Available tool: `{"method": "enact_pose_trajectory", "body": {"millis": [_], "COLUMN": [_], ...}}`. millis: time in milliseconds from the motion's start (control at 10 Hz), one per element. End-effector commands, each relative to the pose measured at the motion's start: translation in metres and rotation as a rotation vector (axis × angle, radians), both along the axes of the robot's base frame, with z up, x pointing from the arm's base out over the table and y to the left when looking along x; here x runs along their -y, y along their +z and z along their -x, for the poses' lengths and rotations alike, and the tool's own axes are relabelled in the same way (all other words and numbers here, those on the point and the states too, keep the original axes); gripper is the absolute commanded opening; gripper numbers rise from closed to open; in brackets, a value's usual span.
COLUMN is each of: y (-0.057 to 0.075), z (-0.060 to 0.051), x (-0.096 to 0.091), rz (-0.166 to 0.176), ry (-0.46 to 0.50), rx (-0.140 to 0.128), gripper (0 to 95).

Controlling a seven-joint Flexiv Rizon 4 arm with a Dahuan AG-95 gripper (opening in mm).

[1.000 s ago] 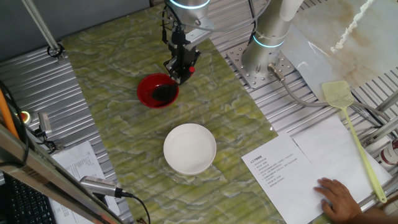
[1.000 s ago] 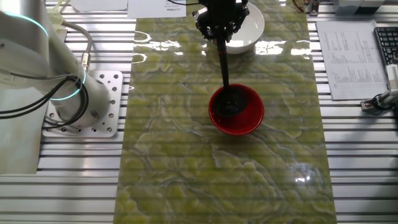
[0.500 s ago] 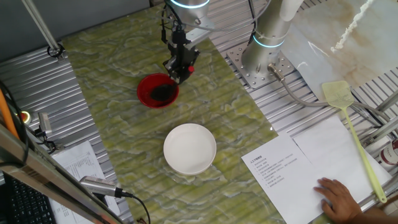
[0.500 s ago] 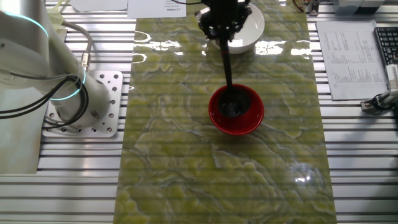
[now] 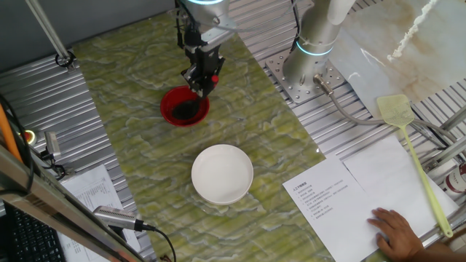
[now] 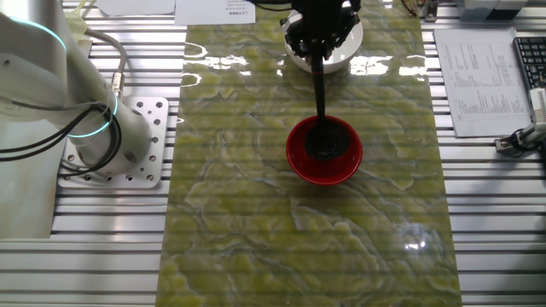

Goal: Scoop water with a large spoon from one bowl to another

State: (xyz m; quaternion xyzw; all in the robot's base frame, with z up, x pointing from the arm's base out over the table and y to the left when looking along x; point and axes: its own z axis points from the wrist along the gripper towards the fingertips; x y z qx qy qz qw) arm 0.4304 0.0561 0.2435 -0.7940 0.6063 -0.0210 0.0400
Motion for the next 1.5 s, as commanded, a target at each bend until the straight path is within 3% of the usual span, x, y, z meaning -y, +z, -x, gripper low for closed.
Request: {"method": "enact_pose_trajectory", "body": {"millis": [100,300,900,1500], "y": [-0.0002,-0.0003,-0.0003,0.0048], "z": [-0.0023,-0.0023,-0.0023,-0.0079], "x": [-0.0007,-0.0008,-0.0008,-0.0026], "rz": [0.004,0.024,0.008,0.005], "ry": [0.005,0.027,0.003,0.007], "rx": [-0.002,-0.015,-0.005,-0.016], "gripper": [0.0,0.0,0.0,0.0]}}
